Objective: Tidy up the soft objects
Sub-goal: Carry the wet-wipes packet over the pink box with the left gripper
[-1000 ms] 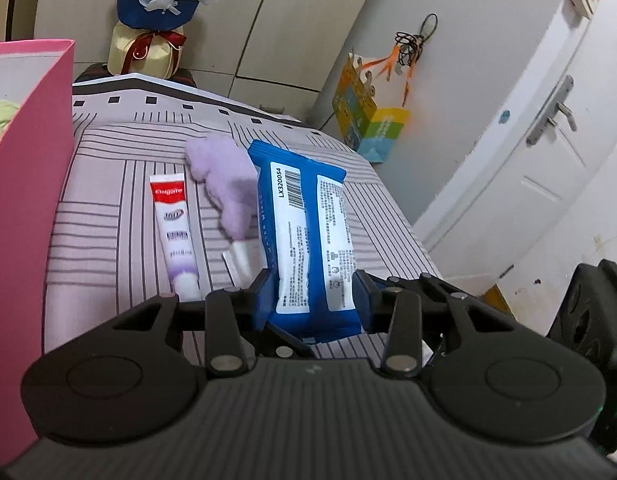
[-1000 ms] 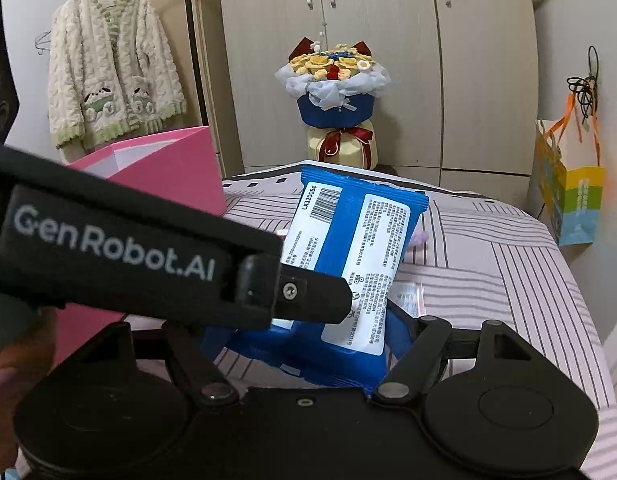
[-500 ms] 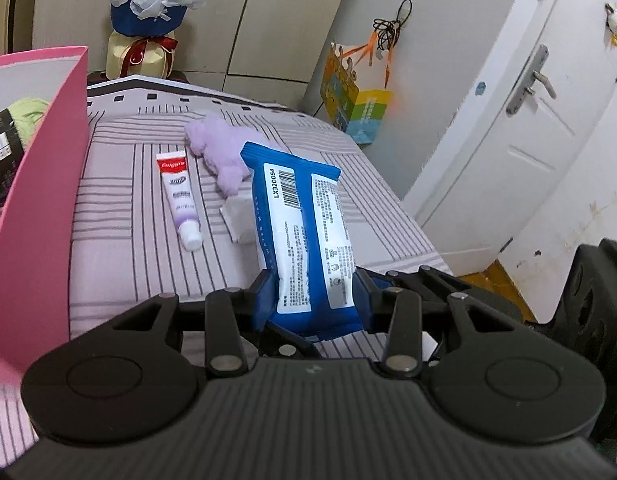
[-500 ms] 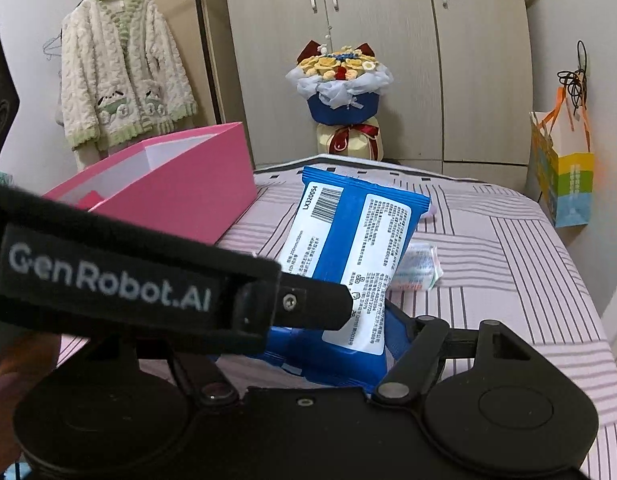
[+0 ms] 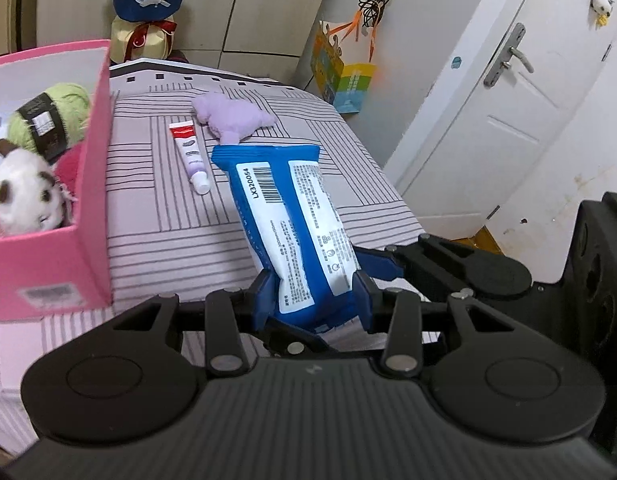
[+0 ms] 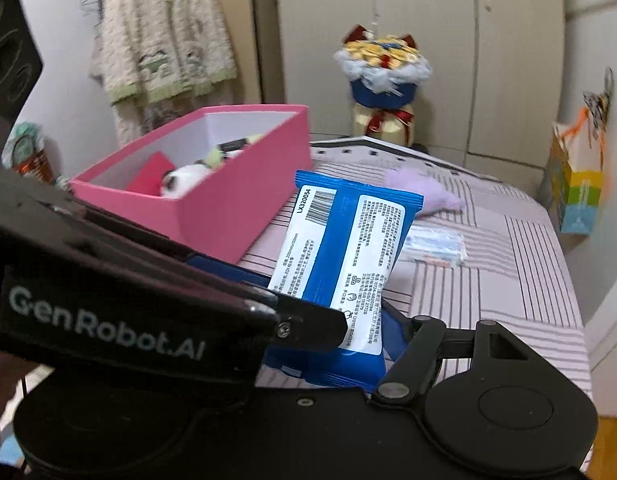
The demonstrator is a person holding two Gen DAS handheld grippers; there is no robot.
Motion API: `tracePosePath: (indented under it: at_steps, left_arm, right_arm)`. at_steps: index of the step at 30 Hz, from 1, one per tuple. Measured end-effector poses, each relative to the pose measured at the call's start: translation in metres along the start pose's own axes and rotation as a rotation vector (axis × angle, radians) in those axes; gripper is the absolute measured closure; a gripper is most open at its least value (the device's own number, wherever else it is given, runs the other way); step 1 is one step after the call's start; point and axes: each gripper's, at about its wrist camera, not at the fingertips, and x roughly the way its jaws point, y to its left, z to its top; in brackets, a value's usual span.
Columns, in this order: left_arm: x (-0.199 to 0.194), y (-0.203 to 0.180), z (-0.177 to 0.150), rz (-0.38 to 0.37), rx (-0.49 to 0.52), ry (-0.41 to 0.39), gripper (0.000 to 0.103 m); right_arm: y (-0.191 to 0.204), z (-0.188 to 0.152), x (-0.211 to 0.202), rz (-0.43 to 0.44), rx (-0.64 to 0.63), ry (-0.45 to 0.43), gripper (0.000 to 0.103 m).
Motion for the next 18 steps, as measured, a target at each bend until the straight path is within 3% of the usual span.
tracePosePath:
  at_steps: [10,18]
  left_arm:
    - [-0.076,0.014,-0.019,0.079,0.002,-0.070,0.061]
    - [-0.119,0.037,-0.010,0.142,-0.005,-0.130,0.060]
  right_arm:
    - [0.053,0.015,-0.024,0.139,-0.071,-0.057,0.028]
    - [0.087,0.043,-0.021,0.211,-0.108,-0.103,0.028]
